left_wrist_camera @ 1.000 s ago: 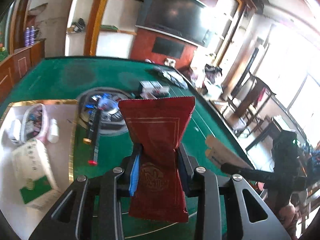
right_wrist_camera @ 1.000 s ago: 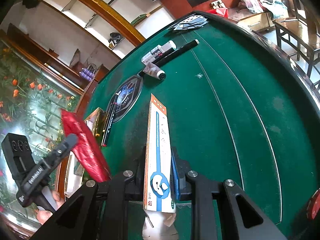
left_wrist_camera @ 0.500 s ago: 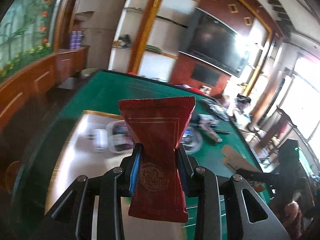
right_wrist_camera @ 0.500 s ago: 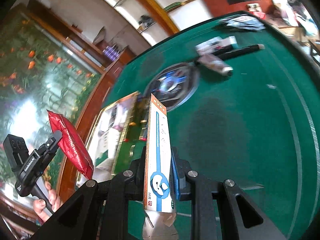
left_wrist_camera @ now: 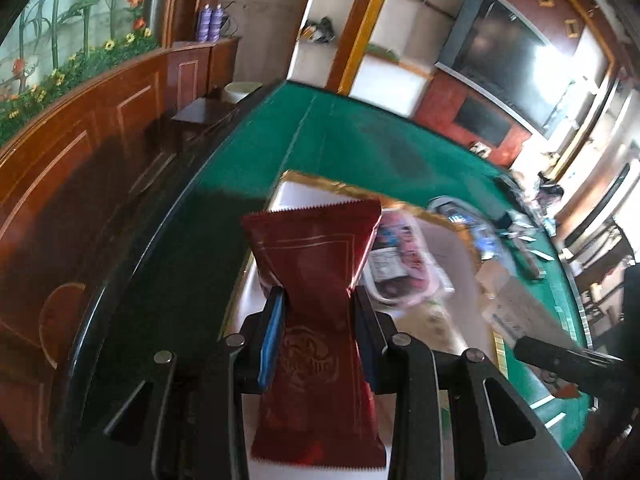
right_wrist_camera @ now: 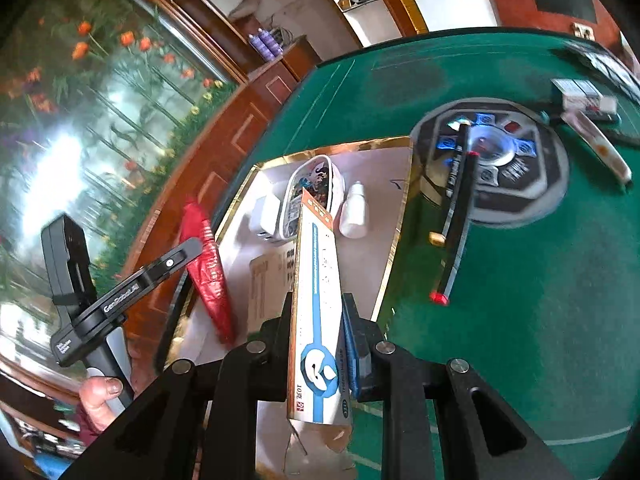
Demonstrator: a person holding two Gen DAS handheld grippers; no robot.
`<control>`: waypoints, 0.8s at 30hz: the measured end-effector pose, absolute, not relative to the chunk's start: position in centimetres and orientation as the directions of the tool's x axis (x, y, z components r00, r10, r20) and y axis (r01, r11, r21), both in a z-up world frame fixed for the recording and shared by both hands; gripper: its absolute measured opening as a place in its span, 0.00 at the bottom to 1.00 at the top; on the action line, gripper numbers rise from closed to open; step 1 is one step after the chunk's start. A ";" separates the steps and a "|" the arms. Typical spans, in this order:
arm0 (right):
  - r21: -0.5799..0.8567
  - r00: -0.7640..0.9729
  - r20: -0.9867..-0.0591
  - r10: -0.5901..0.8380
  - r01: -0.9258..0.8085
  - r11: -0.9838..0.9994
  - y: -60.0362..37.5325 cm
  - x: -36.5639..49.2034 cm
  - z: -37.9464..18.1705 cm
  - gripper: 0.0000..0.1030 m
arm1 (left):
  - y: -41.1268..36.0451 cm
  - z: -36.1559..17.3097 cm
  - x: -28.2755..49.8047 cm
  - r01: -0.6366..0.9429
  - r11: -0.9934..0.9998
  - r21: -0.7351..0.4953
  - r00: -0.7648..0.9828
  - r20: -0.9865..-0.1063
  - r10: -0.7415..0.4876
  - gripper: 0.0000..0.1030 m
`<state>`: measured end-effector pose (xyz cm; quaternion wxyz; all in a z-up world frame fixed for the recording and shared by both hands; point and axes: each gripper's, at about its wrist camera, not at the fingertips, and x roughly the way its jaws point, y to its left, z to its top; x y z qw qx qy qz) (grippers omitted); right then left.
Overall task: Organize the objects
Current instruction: 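Carry the pouch and box into the tray and open both tools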
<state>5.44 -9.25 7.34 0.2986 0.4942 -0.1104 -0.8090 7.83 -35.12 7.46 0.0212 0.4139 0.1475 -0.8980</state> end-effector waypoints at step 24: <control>0.294 -0.440 -0.793 -0.420 0.327 -0.898 -12.8 1.9 5.3 0.39 | -35.6 10.8 10.8 0.146 -0.925 -0.350 -0.769 -0.628 0.116 0.86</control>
